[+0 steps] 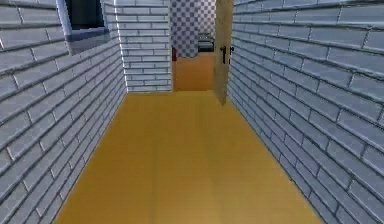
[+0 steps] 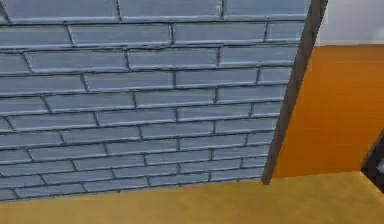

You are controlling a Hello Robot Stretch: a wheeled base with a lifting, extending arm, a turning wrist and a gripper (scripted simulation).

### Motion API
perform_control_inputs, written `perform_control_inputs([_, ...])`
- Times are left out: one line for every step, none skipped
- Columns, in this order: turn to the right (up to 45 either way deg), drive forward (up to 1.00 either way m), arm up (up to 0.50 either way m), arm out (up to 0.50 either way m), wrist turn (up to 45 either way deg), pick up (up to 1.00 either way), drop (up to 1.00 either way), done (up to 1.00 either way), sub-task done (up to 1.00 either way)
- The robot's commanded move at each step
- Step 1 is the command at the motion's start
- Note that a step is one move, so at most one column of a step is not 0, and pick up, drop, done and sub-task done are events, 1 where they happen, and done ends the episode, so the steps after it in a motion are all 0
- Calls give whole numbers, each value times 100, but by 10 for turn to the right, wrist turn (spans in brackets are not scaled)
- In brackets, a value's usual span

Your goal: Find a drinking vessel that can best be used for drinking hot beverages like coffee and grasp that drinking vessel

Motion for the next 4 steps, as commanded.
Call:
perform_control_inputs([0,100,0,0,0,0,0,0,0])
perform_control_inputs([0,100,0,0,0,0,0,0,0])
perform_control_inputs([0,100,0,0,0,0,0,0,0])
perform_control_inputs([0,100,0,0,0,0,0,0,0])
